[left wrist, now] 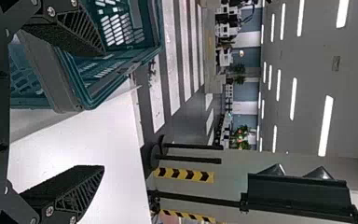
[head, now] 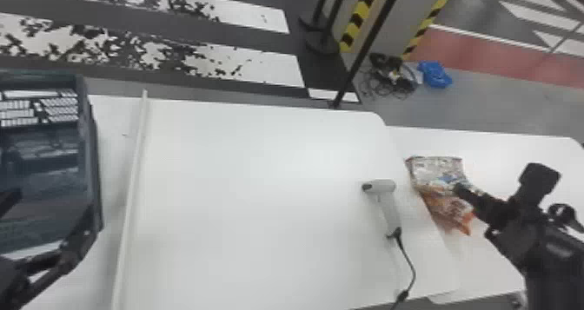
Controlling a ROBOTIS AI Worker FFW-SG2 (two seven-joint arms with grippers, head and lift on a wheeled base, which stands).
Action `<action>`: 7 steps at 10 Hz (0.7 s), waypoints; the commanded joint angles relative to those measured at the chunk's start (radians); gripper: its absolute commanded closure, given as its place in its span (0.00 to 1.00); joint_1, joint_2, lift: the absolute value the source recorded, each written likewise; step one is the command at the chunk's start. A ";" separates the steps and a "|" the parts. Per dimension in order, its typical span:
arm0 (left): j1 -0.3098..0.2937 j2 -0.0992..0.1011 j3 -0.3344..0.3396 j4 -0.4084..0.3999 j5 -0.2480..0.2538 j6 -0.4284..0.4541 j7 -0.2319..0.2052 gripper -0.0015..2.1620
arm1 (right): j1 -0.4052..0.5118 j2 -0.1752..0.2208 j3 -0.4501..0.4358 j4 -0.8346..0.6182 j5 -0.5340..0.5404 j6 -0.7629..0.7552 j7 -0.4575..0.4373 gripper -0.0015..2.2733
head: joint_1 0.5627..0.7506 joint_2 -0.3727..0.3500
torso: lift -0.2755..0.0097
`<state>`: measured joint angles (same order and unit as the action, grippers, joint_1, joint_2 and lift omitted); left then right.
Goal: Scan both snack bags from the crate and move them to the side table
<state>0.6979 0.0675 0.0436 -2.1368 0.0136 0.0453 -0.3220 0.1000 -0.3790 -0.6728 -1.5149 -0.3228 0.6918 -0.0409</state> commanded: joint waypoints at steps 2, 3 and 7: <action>0.005 -0.006 -0.001 -0.014 -0.006 0.000 0.000 0.07 | 0.133 0.094 0.068 -0.266 0.013 -0.008 0.001 0.01 | 0.70 0.03 | 0.70; 0.008 -0.008 -0.001 -0.022 -0.007 0.000 0.000 0.07 | 0.173 0.124 0.105 -0.346 0.015 -0.008 0.001 0.01 | 0.70 0.03 | 0.70; 0.014 -0.014 -0.011 -0.031 -0.010 0.000 0.024 0.07 | 0.334 0.236 0.354 -0.551 0.137 -0.238 0.004 0.01 | 0.70 0.03 | 0.70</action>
<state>0.7108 0.0543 0.0342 -2.1670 0.0032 0.0463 -0.3005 0.4099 -0.1665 -0.3612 -2.0470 -0.2042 0.5194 -0.0368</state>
